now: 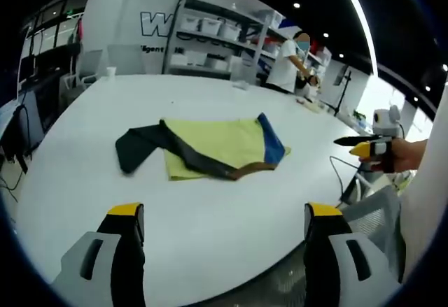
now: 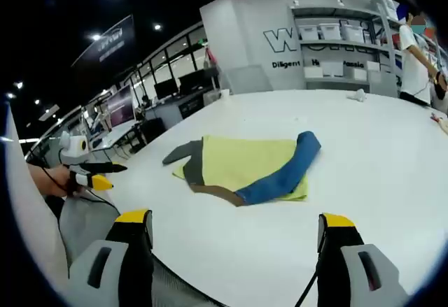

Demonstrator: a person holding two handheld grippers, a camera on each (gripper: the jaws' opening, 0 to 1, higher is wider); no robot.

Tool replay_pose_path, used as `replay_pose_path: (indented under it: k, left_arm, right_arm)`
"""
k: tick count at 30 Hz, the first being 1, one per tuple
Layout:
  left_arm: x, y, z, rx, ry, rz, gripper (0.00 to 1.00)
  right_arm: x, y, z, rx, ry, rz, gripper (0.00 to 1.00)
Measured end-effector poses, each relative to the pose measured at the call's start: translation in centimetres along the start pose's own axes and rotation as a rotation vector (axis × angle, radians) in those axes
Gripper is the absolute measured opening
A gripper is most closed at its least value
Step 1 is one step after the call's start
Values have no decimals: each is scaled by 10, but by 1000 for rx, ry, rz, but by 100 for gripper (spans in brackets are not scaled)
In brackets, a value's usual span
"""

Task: Fold the garment on the visible template until the final outline fits inside the template.

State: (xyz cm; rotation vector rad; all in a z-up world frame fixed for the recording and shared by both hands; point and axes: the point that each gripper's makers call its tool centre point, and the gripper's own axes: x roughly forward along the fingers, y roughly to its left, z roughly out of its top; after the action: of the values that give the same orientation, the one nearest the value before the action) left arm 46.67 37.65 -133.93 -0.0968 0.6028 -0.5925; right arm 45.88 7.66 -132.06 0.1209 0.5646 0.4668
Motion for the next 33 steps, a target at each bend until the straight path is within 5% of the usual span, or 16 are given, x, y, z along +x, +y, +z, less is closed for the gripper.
replay_pose_path:
  k: [33]
  left_arm:
    - [1,-2,-2,17,7,-3,90]
  right_arm:
    - [3,-1,-9,11,11,3,95]
